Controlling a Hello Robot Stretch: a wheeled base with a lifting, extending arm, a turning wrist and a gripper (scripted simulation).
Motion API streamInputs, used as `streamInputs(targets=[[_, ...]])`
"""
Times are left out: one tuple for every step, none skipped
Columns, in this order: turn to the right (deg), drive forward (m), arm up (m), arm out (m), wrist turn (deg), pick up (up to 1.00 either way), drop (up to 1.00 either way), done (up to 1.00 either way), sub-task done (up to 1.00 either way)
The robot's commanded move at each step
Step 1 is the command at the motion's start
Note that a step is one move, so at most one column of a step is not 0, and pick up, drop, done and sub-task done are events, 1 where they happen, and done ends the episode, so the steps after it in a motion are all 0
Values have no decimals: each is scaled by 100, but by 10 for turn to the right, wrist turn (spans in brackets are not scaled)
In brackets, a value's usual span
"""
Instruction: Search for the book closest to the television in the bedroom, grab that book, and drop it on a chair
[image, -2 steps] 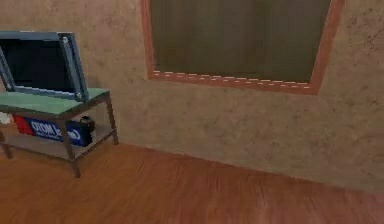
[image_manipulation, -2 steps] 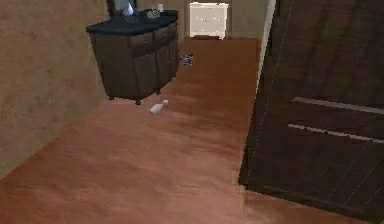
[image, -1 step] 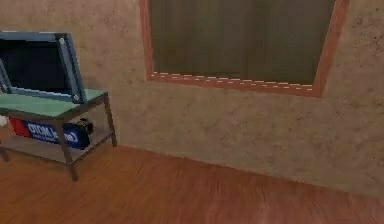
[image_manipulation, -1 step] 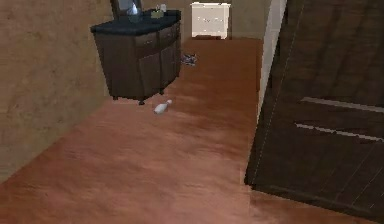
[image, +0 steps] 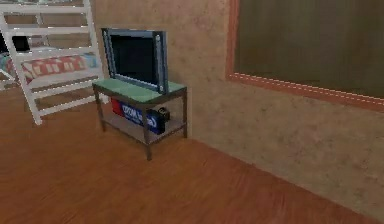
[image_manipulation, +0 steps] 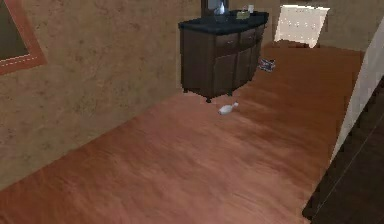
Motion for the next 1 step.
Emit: streamInputs(targets=[[0,100,0,0,0,0,0,0,0]])
